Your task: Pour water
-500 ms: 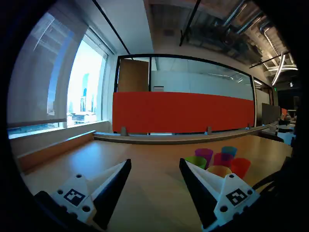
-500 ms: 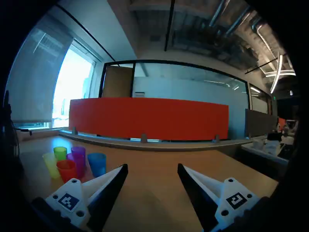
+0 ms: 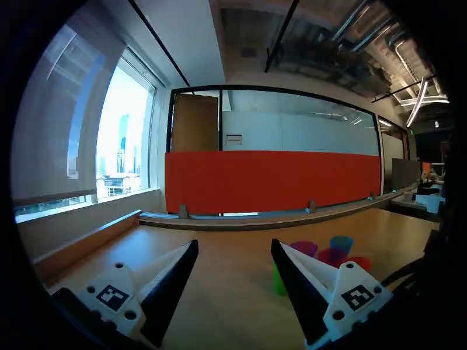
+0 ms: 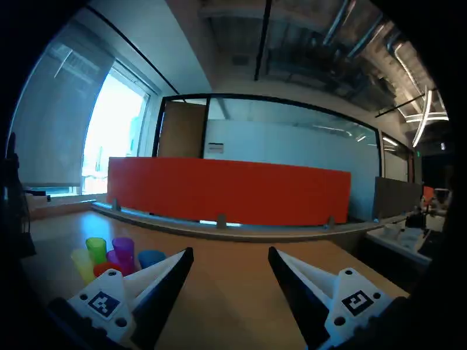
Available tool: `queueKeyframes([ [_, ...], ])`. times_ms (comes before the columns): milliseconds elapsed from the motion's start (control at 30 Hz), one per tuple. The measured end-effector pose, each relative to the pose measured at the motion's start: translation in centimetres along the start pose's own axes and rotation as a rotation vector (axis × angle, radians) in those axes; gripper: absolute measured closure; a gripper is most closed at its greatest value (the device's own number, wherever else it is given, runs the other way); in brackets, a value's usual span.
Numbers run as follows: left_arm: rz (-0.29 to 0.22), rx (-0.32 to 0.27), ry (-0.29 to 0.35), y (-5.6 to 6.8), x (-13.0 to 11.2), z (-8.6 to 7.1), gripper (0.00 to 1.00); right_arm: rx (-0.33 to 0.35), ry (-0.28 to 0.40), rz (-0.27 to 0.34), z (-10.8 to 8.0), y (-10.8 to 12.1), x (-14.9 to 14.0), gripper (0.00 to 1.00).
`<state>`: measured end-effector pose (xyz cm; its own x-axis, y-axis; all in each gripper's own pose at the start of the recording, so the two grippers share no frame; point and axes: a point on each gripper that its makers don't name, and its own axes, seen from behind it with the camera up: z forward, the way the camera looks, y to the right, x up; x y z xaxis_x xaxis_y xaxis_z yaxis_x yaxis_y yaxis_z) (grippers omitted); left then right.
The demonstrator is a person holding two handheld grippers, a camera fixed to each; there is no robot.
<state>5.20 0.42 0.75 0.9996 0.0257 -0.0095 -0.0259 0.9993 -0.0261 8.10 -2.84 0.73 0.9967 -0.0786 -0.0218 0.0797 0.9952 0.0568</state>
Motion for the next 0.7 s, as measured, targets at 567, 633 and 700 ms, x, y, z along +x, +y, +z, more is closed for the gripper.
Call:
queueKeyframes([
  [567,-0.053,-0.043,-0.015,0.5,4.7,1.3,0.08,0.007,0.004,0.025,0.5,-0.1,5.7,0.00],
  [633,-0.049,-0.045,-0.017,0.5,5.3,1.4,0.08,0.011,0.002,0.028,0.6,-0.1,6.2,0.00],
  [700,-0.041,-0.046,-0.019,0.5,5.9,1.5,0.08,0.016,0.000,0.031,0.7,-0.2,6.7,0.00],
])
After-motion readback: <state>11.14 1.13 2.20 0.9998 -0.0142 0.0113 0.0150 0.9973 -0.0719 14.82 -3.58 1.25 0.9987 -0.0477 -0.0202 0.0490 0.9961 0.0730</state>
